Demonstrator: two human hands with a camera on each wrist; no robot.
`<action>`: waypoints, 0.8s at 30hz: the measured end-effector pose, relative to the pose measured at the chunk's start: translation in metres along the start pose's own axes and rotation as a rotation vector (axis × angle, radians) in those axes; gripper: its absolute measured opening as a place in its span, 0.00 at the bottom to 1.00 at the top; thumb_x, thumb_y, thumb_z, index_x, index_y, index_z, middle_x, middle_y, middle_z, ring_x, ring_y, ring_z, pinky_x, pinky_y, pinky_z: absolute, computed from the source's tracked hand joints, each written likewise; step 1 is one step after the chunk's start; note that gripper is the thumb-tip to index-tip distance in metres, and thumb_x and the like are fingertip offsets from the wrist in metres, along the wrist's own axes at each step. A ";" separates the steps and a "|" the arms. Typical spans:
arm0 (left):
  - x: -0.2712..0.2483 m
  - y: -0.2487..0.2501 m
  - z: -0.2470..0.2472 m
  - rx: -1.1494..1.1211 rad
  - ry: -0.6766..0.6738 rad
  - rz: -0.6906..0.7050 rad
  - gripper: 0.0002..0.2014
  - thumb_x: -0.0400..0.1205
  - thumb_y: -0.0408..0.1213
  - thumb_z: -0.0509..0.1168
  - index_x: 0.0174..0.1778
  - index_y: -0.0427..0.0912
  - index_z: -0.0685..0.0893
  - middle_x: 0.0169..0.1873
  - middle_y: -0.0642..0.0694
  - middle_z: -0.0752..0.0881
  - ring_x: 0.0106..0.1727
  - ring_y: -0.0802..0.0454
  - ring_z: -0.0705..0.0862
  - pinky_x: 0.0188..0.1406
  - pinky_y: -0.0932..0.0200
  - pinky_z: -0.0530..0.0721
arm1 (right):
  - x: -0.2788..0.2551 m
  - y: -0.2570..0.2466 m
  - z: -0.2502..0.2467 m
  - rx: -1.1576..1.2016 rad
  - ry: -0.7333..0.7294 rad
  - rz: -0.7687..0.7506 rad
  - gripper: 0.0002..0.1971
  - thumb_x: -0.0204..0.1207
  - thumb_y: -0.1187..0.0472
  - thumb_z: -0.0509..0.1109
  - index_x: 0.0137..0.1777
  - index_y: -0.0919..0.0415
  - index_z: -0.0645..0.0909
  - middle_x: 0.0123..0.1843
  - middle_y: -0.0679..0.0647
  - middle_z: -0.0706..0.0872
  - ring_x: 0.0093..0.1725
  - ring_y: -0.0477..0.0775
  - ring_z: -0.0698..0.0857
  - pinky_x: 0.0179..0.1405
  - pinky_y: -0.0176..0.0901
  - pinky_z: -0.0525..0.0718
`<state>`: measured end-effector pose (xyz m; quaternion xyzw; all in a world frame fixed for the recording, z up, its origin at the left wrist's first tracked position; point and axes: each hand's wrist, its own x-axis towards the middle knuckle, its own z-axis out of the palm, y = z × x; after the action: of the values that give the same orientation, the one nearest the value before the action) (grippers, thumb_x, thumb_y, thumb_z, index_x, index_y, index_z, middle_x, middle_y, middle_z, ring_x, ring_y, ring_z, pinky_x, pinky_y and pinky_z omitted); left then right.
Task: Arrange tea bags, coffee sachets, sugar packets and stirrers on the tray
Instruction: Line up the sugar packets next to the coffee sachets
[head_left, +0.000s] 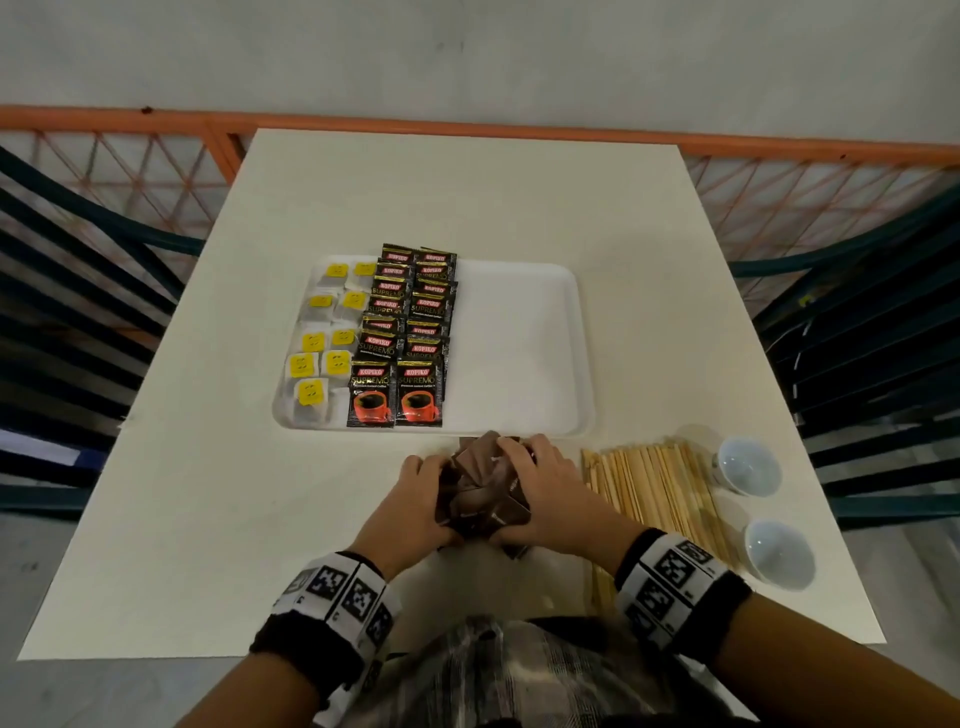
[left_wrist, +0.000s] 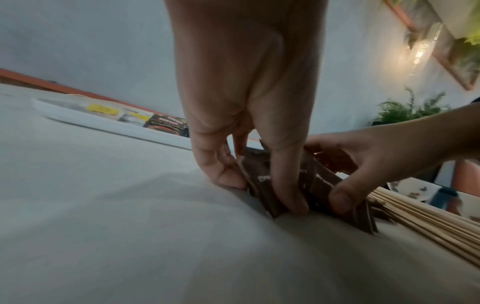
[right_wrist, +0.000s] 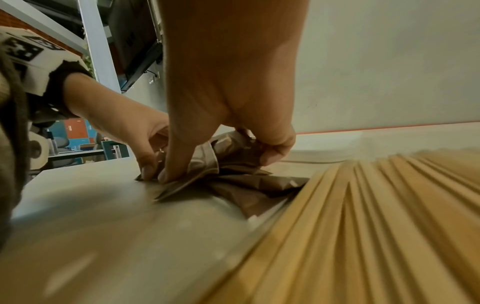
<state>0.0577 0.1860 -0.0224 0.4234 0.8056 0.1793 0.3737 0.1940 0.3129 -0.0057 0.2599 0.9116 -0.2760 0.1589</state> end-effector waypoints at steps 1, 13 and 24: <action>0.001 -0.002 -0.001 -0.020 -0.004 -0.015 0.38 0.68 0.36 0.75 0.73 0.41 0.65 0.65 0.43 0.70 0.64 0.46 0.76 0.63 0.61 0.75 | 0.003 -0.002 -0.001 0.018 -0.005 -0.012 0.49 0.65 0.43 0.76 0.80 0.54 0.51 0.74 0.57 0.61 0.71 0.59 0.66 0.73 0.52 0.66; -0.011 -0.017 -0.021 -0.227 0.128 0.001 0.14 0.66 0.30 0.78 0.36 0.48 0.79 0.34 0.56 0.83 0.35 0.64 0.81 0.33 0.76 0.75 | 0.012 -0.018 0.002 0.035 0.136 -0.286 0.27 0.70 0.49 0.72 0.67 0.57 0.72 0.60 0.57 0.81 0.58 0.57 0.78 0.57 0.43 0.76; -0.030 -0.030 -0.039 -0.356 0.293 -0.026 0.08 0.72 0.33 0.75 0.35 0.45 0.80 0.34 0.48 0.87 0.38 0.52 0.84 0.39 0.66 0.78 | 0.019 -0.042 -0.017 0.214 0.097 -0.243 0.16 0.70 0.54 0.72 0.58 0.55 0.81 0.54 0.51 0.88 0.52 0.50 0.83 0.57 0.44 0.78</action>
<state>0.0226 0.1451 -0.0017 0.3096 0.8123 0.3733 0.3240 0.1526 0.3004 0.0168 0.1765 0.9082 -0.3759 0.0517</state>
